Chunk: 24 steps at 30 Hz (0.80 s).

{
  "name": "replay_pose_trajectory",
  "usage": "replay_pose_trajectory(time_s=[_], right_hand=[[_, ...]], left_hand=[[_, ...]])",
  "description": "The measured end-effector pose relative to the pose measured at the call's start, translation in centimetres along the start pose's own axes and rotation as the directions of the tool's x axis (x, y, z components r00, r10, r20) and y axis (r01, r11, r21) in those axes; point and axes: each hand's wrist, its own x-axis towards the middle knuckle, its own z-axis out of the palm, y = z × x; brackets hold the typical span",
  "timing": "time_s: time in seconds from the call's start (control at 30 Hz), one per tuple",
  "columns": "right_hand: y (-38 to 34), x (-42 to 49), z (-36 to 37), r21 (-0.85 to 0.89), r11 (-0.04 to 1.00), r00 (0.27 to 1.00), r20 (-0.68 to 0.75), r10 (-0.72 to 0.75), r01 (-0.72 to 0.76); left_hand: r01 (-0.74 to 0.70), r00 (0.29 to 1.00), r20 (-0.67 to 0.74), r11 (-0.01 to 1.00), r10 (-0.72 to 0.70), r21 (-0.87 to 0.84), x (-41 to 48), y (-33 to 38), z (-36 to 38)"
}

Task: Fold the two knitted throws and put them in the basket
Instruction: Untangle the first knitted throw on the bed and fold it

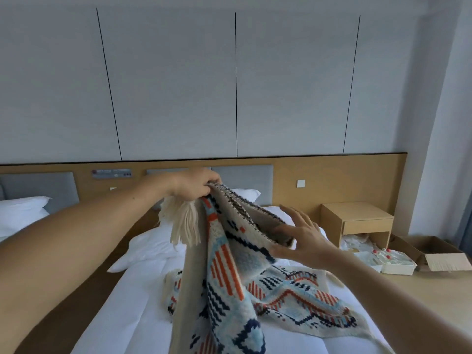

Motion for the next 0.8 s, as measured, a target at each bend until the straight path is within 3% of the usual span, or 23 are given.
replay_pose_trajectory(time_s=[0.13, 0.37, 0.57, 0.8], right_hand=[[0.8, 0.9, -2.5, -0.028, 1.0, 0.983, 0.183, 0.015, -0.01], [-2.4, 3.5, -8.3, 0.126, 0.991, 0.998, -0.056, -0.043, 0.049], [-3.2, 5.4, -9.6, -0.059, 0.998, 0.989, -0.145, -0.006, -0.003], [-4.2, 5.3, -9.6, 0.197, 0.974, 0.962, -0.227, 0.154, -0.11]], left_hand=[[0.02, 0.992, -0.129, 0.998, -0.012, 0.063, -0.4, -2.0, -1.8], [0.138, 0.974, -0.204, 0.975, -0.101, 0.173, -1.3, -5.7, -0.4], [0.164, 0.966, -0.222, 0.979, -0.135, 0.122, -2.2, -6.1, -0.1], [0.154, 0.916, -0.373, 0.988, -0.148, -0.014, -2.0, -6.6, 1.8]])
